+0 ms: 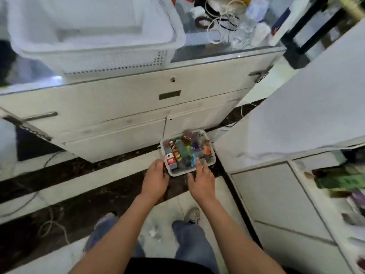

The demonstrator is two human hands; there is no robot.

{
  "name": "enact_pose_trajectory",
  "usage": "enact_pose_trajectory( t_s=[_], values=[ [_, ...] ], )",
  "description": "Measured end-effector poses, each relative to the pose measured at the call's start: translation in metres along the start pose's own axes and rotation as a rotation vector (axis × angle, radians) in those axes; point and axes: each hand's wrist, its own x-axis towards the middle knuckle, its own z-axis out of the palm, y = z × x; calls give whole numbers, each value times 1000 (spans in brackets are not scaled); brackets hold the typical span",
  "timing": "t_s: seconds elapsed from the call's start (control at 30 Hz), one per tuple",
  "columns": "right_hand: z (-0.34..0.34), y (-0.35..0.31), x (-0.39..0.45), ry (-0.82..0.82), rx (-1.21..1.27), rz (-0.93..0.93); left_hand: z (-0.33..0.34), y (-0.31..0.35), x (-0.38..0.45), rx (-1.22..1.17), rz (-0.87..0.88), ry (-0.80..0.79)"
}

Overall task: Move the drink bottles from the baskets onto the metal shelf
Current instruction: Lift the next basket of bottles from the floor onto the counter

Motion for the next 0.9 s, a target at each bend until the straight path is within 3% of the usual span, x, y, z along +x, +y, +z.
enact_pose_trajectory(
  t_s=[0.2,0.47,0.7,0.9],
  values=[
    [-37,64,44,-112,-14,-130,46,62,0,-95,-158,125],
    [-47,106,118,-133,1,-193,106,70,67,-123,-273,148],
    [-26,162,178,-141,75,-24,175,24,156,-216,-373,23],
    [41,218,293,-208,111,-40,245,-41,225,-164,-427,-16]
  ],
)
